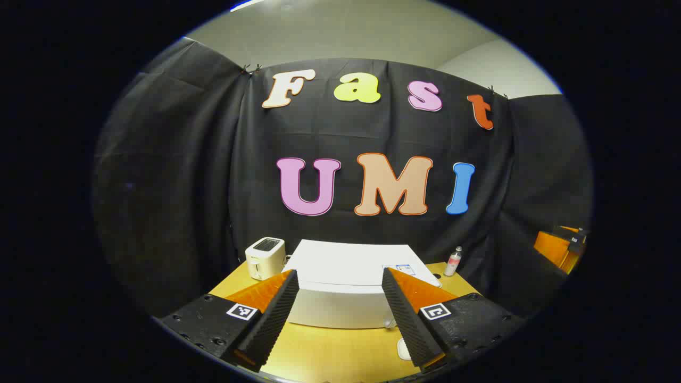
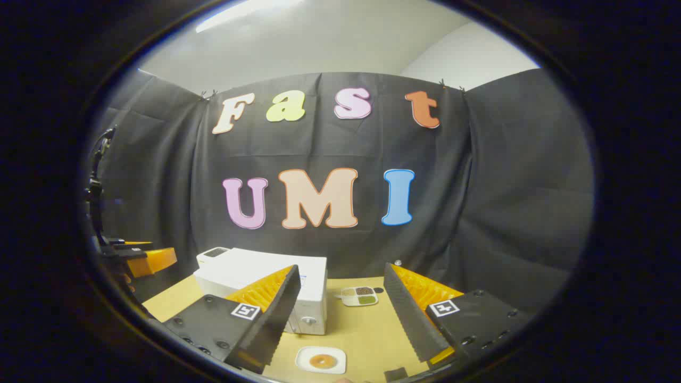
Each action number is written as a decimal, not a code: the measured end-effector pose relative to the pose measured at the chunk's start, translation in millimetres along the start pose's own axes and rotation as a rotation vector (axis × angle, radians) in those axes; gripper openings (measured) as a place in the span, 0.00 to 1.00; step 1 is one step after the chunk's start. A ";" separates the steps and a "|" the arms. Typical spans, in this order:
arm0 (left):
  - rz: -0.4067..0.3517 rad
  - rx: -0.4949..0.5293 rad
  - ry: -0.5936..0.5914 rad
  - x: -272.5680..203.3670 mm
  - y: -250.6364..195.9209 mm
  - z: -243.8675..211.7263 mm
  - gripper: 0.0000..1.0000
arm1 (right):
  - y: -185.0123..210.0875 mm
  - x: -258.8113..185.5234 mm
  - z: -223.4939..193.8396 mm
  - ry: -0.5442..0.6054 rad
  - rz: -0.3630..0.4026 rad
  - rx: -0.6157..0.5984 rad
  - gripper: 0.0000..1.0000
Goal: Open the microwave oven with the left hand, put the food in, and close the microwave oven.
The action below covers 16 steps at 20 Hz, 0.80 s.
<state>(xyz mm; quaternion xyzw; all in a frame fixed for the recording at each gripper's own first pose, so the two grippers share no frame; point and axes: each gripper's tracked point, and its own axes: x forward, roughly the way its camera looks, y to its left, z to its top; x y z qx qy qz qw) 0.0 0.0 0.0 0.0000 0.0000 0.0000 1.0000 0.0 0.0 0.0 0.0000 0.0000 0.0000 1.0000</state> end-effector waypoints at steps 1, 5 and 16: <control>-0.014 0.006 -0.004 0.0 1.7 0.2 0.93 | 3.3 -3.1 0.4 0.001 -0.010 -0.002 0.93; -0.059 0.027 -0.009 0.7 5.8 -0.9 0.95 | 14.7 -18.1 7.0 -0.003 -0.048 0.011 0.93; -0.172 0.031 -0.016 1.9 -0.5 -1.9 0.95 | 19.4 -57.5 9.7 -0.014 -0.187 0.022 0.93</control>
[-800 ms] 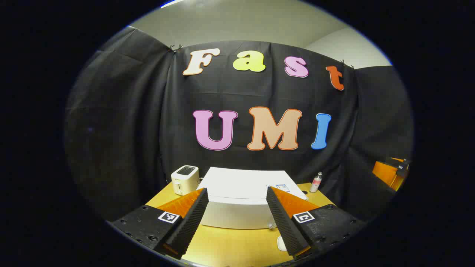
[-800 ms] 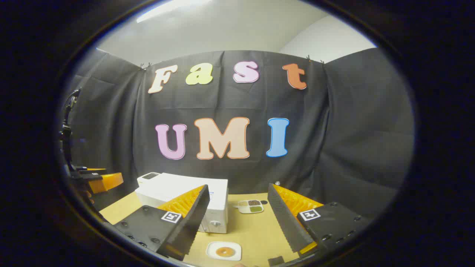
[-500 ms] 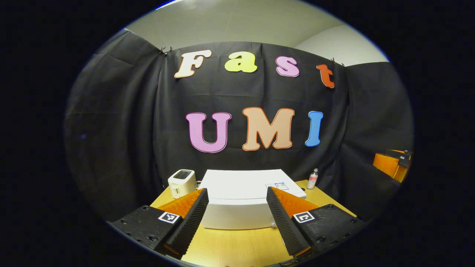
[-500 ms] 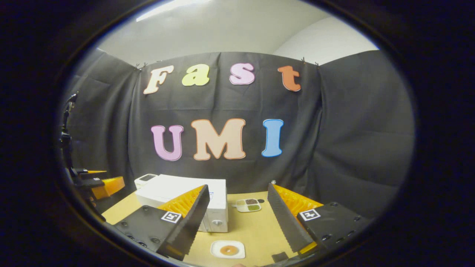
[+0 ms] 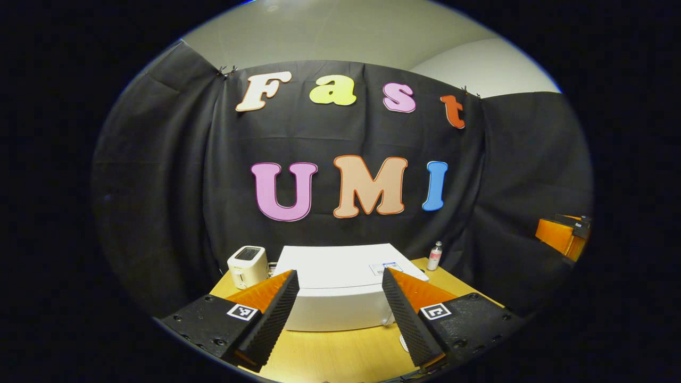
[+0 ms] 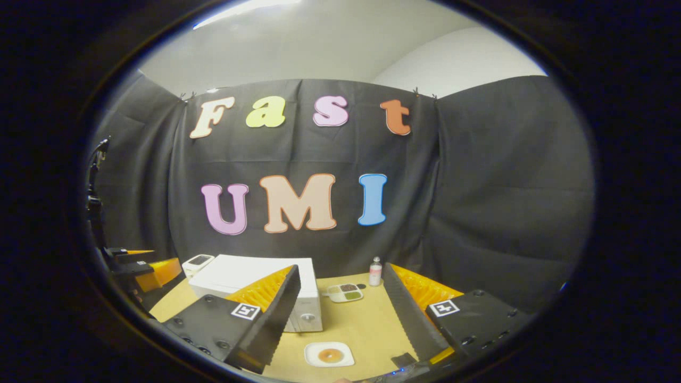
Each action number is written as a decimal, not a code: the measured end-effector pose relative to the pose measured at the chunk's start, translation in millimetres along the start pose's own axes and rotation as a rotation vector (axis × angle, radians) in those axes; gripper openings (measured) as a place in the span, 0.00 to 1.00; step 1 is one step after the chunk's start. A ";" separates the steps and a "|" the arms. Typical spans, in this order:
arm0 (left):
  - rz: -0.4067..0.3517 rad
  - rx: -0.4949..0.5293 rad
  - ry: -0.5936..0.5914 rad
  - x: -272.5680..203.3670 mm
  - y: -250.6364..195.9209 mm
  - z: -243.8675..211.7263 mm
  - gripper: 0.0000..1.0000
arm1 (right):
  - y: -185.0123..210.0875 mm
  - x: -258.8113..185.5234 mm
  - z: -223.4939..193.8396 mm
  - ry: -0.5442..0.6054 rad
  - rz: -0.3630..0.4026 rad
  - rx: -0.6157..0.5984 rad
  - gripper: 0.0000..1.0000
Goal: Open the microwave oven with the left hand, put the food in, and close the microwave oven.
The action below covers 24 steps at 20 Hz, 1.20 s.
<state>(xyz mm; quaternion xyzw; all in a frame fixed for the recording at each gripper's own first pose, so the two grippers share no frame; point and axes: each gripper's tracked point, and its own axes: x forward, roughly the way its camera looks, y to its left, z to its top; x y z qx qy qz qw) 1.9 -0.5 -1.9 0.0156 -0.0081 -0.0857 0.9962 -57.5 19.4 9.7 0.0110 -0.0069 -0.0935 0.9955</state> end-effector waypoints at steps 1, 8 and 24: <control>-0.010 -0.002 0.002 0.1 -2.9 -2.0 0.95 | -2.9 -3.4 -0.6 0.001 -0.011 -0.002 0.93; -0.041 -0.025 0.033 7.0 -25.9 -8.9 0.95 | -27.6 4.2 -13.1 0.031 -0.035 0.001 0.93; 0.141 -0.135 0.217 58.6 -104.2 -76.6 0.96 | -131.2 127.1 -83.3 0.197 0.154 0.032 0.94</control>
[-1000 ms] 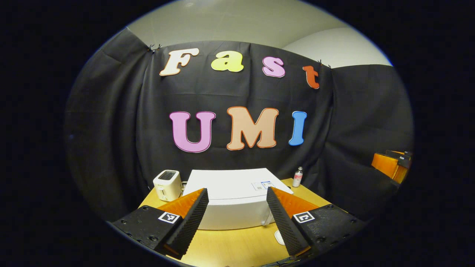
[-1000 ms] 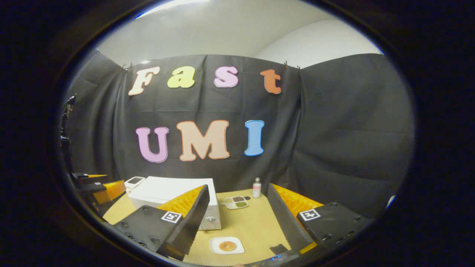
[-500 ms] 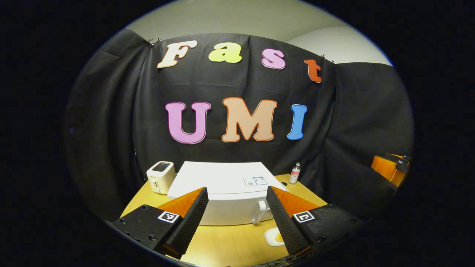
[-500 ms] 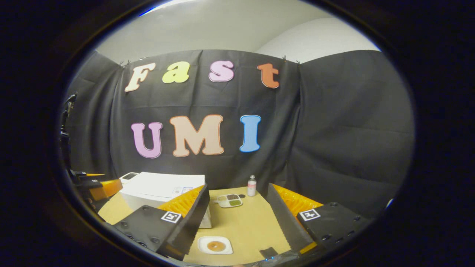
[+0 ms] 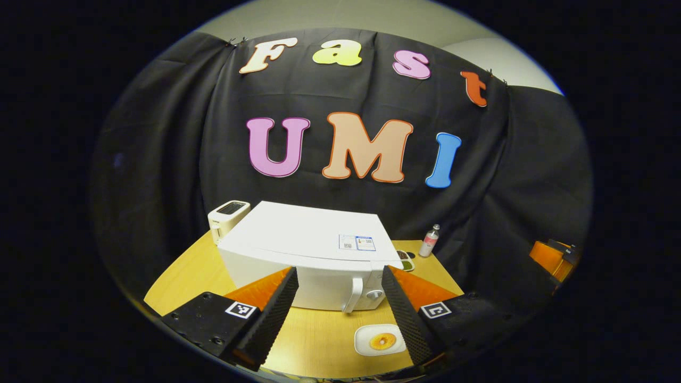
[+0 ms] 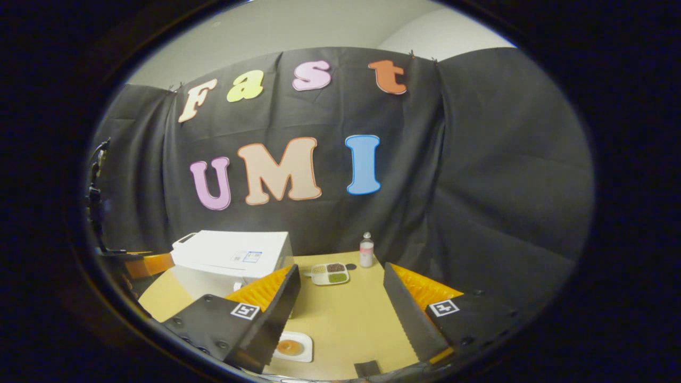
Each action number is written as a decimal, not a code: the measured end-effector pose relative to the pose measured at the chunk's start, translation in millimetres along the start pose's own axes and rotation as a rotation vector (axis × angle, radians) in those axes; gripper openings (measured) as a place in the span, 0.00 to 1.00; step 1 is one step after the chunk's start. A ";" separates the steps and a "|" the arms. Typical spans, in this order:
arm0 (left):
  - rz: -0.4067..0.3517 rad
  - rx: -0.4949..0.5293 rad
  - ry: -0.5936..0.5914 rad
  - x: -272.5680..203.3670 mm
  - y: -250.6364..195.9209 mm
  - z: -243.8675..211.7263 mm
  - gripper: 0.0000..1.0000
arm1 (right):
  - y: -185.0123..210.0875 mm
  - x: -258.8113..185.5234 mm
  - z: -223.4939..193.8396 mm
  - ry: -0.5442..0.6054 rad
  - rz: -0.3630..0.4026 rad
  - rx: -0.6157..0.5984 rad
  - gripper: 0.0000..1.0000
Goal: Open the microwave oven with the left hand, put the food in, and close the microwave oven.
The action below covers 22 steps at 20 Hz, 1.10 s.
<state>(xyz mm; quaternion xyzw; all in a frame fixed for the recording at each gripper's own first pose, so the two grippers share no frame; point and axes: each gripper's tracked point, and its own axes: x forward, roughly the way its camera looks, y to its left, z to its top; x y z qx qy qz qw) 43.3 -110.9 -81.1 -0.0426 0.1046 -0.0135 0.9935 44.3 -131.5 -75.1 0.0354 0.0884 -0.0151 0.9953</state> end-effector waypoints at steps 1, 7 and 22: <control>0.021 -0.001 0.023 2.2 -1.0 -12.2 0.96 | -4.4 8.0 -3.9 0.008 0.018 0.005 0.94; 0.101 -0.040 0.112 23.8 5.4 -68.0 0.97 | -17.1 36.2 -32.8 0.088 0.070 -0.003 0.99; -0.061 0.081 0.380 122.8 -11.1 -198.4 0.98 | 23.0 44.4 -79.1 0.207 -0.012 0.070 0.92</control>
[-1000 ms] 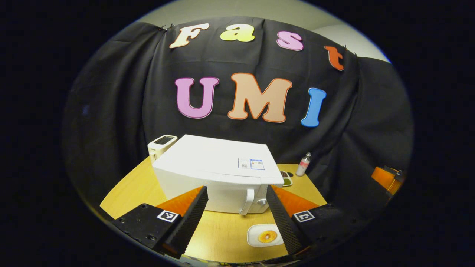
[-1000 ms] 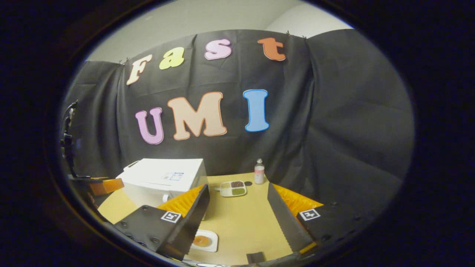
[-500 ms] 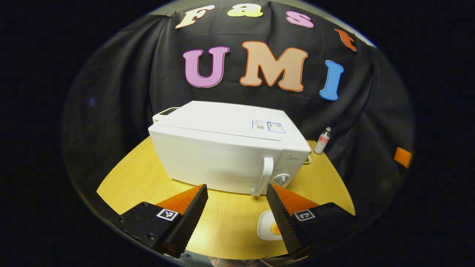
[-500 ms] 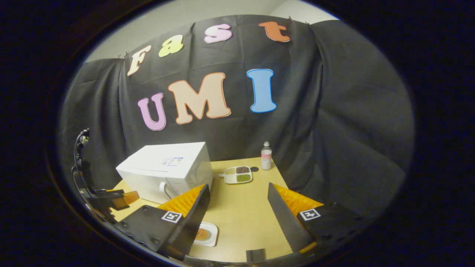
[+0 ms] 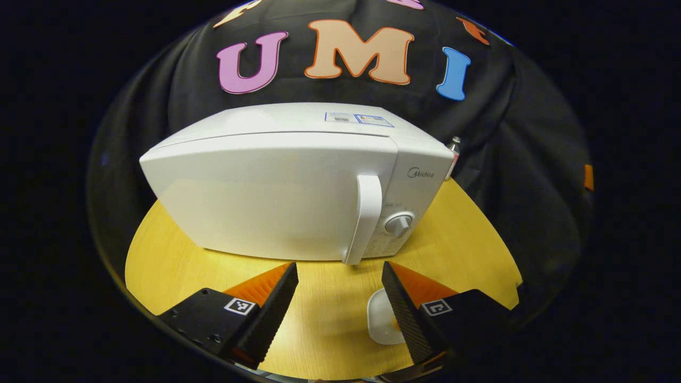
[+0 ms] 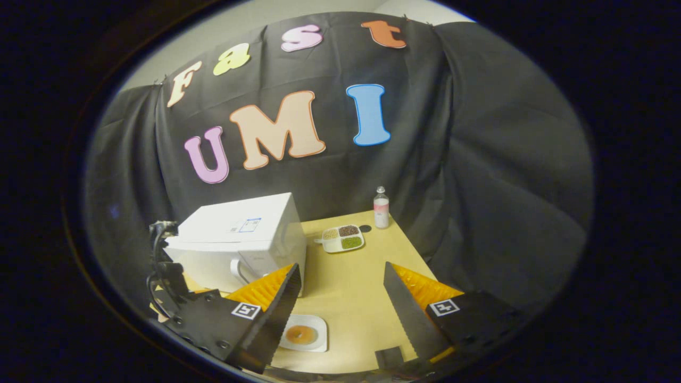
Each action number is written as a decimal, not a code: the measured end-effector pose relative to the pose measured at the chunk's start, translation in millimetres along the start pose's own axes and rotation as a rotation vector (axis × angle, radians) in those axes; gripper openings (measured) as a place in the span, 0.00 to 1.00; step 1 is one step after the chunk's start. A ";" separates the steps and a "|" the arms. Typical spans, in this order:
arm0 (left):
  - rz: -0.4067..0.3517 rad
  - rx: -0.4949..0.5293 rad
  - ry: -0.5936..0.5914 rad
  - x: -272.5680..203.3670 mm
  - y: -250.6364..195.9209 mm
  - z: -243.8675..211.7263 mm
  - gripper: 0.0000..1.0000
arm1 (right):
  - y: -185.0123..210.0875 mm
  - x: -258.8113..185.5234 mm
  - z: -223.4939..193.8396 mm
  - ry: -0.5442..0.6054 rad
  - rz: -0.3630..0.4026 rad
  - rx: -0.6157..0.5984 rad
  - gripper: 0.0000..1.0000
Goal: Open the microwave oven with the left hand, put the food in, and close the microwave oven.
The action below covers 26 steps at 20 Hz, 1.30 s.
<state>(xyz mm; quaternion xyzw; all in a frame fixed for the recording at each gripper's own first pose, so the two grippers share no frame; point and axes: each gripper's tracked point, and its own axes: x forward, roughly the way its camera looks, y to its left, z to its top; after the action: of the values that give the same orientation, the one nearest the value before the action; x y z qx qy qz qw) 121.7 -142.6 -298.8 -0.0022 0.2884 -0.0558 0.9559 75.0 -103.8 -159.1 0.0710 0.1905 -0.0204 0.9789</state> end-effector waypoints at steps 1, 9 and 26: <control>-0.017 0.006 0.012 7.8 -4.7 -1.4 0.97 | 0.4 -0.8 -1.6 0.000 -0.007 0.001 0.92; -0.062 -0.009 0.098 53.9 -19.5 -7.4 0.79 | -17.5 -3.5 -12.2 0.025 -0.096 0.056 0.92; -0.007 0.046 0.136 74.2 -15.1 6.1 0.20 | -12.0 11.0 -12.0 0.044 -0.054 0.039 0.99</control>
<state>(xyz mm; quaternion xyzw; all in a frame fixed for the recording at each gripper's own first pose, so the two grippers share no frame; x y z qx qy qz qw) 184.9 -165.8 -334.1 0.0227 0.3512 -0.0656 0.9337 80.0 -114.0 -175.7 0.0850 0.2133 -0.0492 0.9720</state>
